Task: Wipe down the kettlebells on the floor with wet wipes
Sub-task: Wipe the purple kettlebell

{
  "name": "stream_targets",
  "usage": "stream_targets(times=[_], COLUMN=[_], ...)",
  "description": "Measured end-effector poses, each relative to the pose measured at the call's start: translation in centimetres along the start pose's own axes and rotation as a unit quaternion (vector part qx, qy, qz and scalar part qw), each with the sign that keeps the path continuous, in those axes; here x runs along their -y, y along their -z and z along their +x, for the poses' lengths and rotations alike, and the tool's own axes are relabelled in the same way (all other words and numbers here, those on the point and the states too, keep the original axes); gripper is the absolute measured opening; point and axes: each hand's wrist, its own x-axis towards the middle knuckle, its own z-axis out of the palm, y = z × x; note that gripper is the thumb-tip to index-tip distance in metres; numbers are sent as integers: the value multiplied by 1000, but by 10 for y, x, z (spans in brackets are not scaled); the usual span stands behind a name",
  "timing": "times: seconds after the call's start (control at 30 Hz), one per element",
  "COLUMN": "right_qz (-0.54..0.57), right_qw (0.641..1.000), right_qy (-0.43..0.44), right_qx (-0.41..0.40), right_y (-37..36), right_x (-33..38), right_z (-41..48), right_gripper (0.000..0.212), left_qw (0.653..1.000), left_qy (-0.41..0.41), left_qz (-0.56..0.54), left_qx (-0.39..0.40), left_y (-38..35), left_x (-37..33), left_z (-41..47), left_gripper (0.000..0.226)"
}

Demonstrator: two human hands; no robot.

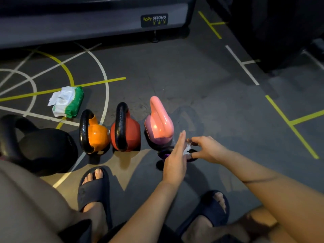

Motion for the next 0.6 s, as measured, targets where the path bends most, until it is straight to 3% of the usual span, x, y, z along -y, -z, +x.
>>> stream_targets(times=[0.13, 0.23, 0.3, 0.47, 0.6], right_qz=[29, -21, -48, -141, -137], right_qw=[995, 990, 992, 984, 979], right_qy=[78, 123, 90, -104, -148], right_qx=[-56, -60, -70, -45, 21], right_y=[-15, -20, -14, -4, 0], right_x=[-6, -12, -18, -43, -35], right_z=[-8, -6, -3, -7, -13], right_gripper=[35, 17, 18, 18, 19], left_qw=[999, 994, 993, 983, 981], left_qy=[-51, -98, -93, -123, -145], left_qz=[15, 49, 61, 121, 126], left_qx=[11, 24, 35, 59, 21], left_y=[10, 18, 24, 30, 30], left_x=[11, 34, 47, 59, 60], left_z=[14, 18, 18, 18, 16], left_gripper=[105, 94, 80, 53, 39])
